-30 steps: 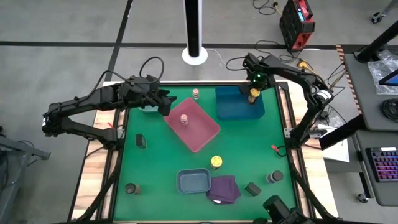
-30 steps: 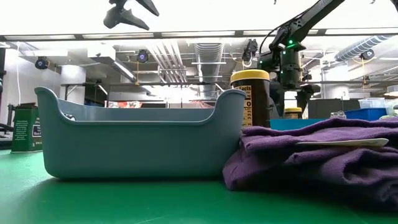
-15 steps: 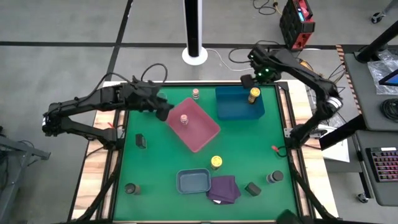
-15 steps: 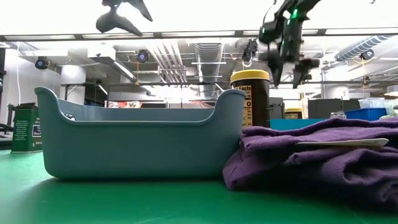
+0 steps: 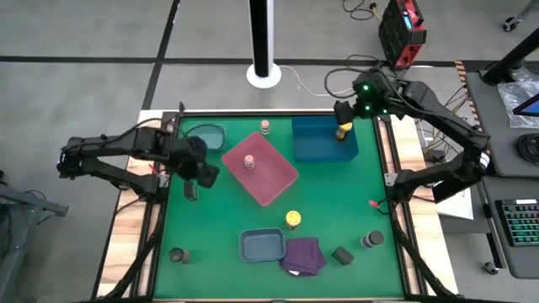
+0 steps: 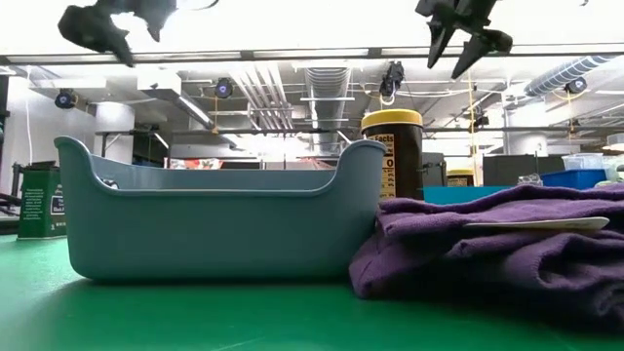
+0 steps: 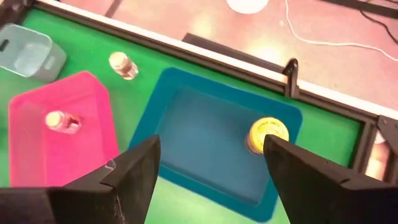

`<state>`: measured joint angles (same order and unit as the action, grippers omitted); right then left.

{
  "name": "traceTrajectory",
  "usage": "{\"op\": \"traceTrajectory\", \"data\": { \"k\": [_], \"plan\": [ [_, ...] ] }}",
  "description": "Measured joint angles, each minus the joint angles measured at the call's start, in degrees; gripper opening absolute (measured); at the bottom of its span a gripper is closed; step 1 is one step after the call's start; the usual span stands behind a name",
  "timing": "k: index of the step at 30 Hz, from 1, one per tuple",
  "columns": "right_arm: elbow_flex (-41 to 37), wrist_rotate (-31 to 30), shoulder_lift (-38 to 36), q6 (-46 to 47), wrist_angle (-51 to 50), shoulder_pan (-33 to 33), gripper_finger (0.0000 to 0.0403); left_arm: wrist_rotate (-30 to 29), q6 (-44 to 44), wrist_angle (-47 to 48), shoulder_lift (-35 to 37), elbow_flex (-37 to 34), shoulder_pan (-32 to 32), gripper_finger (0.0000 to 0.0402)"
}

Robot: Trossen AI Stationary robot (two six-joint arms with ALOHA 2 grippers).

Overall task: Sort spices by type
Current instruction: Put the top green seasoning can into the green bin

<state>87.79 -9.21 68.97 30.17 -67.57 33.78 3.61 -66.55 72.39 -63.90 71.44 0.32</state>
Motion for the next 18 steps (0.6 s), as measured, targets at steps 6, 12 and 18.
{"op": "traceTrajectory", "data": {
  "k": [6,12,18],
  "plan": [
    [0.00,0.09,1.41,-0.47,0.63,-0.41,0.0279,-3.34,-9.05,9.65,-1.06,-0.49,-3.62,0.0229],
    [-0.04,0.65,4.76,-1.66,0.63,-0.64,0.0289,-4.97,-12.37,10.50,-1.33,-6.15,-1.78,0.0229],
    [-0.04,2.14,8.05,-3.17,0.64,-1.30,0.0301,-6.02,-15.46,7.59,0.60,-15.14,-0.29,0.0229]
  ]
}}
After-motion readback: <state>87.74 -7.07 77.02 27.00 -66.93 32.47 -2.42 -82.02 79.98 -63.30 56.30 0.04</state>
